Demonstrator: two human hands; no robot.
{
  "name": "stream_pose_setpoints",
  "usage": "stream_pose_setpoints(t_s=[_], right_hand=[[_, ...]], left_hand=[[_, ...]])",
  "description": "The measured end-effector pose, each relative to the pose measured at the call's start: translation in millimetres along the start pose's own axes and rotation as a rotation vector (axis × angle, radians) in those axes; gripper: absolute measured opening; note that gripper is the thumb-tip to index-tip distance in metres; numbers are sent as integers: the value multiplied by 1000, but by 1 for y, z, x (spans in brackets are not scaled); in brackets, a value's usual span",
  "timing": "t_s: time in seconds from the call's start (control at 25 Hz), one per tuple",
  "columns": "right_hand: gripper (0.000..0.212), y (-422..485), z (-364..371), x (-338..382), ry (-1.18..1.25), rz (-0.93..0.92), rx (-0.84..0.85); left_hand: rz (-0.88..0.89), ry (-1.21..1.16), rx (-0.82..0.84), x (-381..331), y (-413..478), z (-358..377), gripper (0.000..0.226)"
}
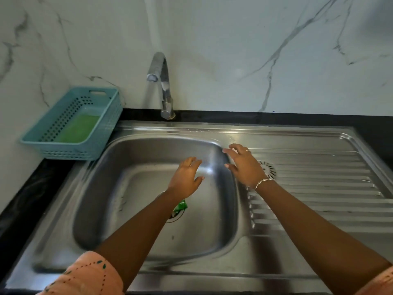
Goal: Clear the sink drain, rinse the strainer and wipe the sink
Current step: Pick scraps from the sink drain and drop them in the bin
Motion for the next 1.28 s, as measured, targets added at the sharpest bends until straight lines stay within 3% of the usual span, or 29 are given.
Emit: stream_pose_setpoints(t_s=[0.12,0.28,0.68,1.28], right_hand=[[61,-6,33,33,-100,-110,109],[68,-8,71,69,-118,-121,173],[67,-4,124,112,-88,-93,218],[32,-34,210,111,-149,-174,500]], left_hand=[[20,157,68,31,-15,-4,66],[11,285,192,75,-35,-5,76],[33,335,310,138,-49,-9,79],[238,305,403,173,-44,62,30]])
Point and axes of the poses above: each hand's wrist, its own y-axis towards the middle knuckle, its own z-axis out of the palm, x = y × z, the point moved 9 cm from there along y, towards the middle knuckle, and after that the axes turned 15 degrees about -x, right-handed, at the moved point
